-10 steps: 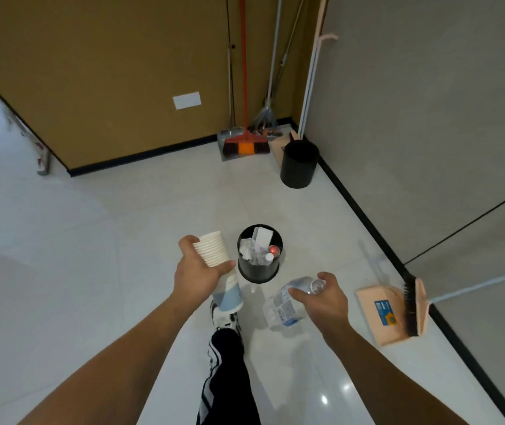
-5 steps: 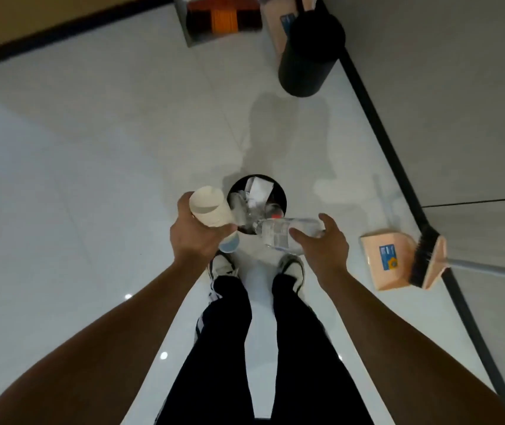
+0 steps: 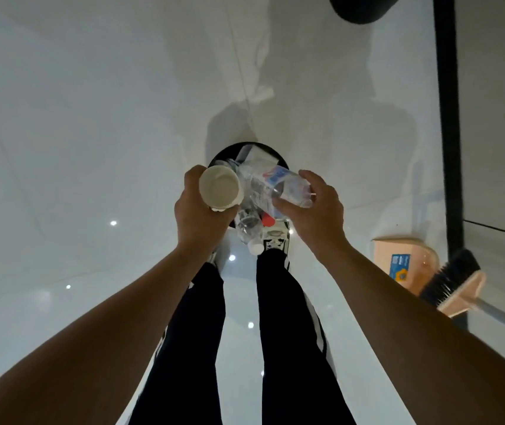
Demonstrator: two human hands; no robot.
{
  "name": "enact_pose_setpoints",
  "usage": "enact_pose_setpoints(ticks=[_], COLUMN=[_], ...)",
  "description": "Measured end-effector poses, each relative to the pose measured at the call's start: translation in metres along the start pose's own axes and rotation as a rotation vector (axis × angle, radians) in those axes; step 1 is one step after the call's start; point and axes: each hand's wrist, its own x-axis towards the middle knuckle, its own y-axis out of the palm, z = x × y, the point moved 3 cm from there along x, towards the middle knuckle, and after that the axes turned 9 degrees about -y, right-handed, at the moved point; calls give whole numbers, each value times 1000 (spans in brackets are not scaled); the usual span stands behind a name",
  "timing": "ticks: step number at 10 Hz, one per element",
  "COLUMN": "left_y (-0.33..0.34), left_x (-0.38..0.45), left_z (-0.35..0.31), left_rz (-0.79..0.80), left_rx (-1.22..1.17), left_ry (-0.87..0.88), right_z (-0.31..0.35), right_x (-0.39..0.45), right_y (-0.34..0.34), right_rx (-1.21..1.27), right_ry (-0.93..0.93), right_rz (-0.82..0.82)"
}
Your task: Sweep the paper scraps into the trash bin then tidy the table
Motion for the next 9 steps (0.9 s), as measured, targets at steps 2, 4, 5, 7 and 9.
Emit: enact_pose_setpoints(ticks=[2, 4, 5, 7, 9], left_y=[42, 62, 70, 58, 7], left_x=[23, 44, 53, 40, -7], left_z=[37, 57, 53, 40, -33], left_rz=[132, 212, 220, 219, 198], left_rx=[200, 358, 381, 476, 478], left_ry=[66, 88, 81, -19, 38], right_z=[-32, -64, -72, -64, 1], right_x=[45, 66, 70, 56, 24], right_y=[32, 52, 57, 48, -6], right_rx=[-77, -80, -98, -235, -329], right_ry=[-104, -163, -197, -189, -218], right_rz=[231, 242, 252, 277, 288])
